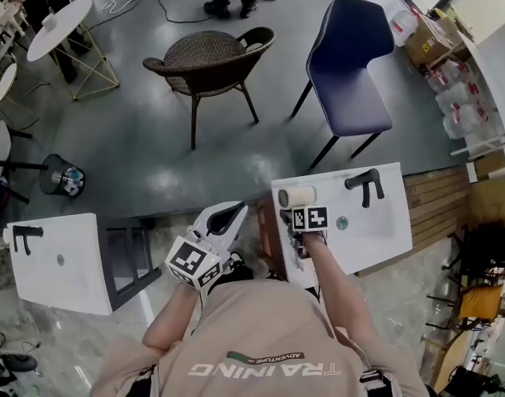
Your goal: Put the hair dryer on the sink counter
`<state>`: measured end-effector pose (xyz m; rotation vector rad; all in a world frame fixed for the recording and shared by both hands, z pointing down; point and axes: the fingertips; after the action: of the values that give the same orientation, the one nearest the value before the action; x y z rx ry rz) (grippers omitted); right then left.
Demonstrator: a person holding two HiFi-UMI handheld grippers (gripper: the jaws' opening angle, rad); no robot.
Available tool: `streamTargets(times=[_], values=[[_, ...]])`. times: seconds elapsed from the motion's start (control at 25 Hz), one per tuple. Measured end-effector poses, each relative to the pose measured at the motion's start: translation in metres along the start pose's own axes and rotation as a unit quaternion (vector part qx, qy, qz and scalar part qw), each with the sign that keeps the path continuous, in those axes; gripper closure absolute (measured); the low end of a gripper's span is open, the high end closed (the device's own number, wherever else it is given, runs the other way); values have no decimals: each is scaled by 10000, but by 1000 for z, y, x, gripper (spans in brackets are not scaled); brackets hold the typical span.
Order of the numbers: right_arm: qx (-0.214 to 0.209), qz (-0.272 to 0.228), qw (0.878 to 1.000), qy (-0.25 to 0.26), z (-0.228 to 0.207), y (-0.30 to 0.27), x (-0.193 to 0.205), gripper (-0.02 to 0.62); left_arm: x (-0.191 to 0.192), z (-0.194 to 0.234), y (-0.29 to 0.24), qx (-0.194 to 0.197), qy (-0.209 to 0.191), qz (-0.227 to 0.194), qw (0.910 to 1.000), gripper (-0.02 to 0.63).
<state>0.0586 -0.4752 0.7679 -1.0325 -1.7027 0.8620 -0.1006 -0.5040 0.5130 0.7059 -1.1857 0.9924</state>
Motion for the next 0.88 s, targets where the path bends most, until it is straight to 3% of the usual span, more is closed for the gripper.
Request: streamTargets(times=[0.44,0.88], values=[[282,236,9992,-169,-12,-21,4,374,10,10,3,82,143,68,9998,598],[665,401,9970,47,-16,-32,5,374,12,5,0,188,139,96,9997,598]])
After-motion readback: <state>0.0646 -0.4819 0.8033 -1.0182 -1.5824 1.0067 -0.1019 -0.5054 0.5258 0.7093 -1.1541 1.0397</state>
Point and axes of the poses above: the fingertips, and each gripper's own axes: y backward along the fingers, z to its left, x out of its underside, and after that the axes turned 3 degrees about -y, right-handed
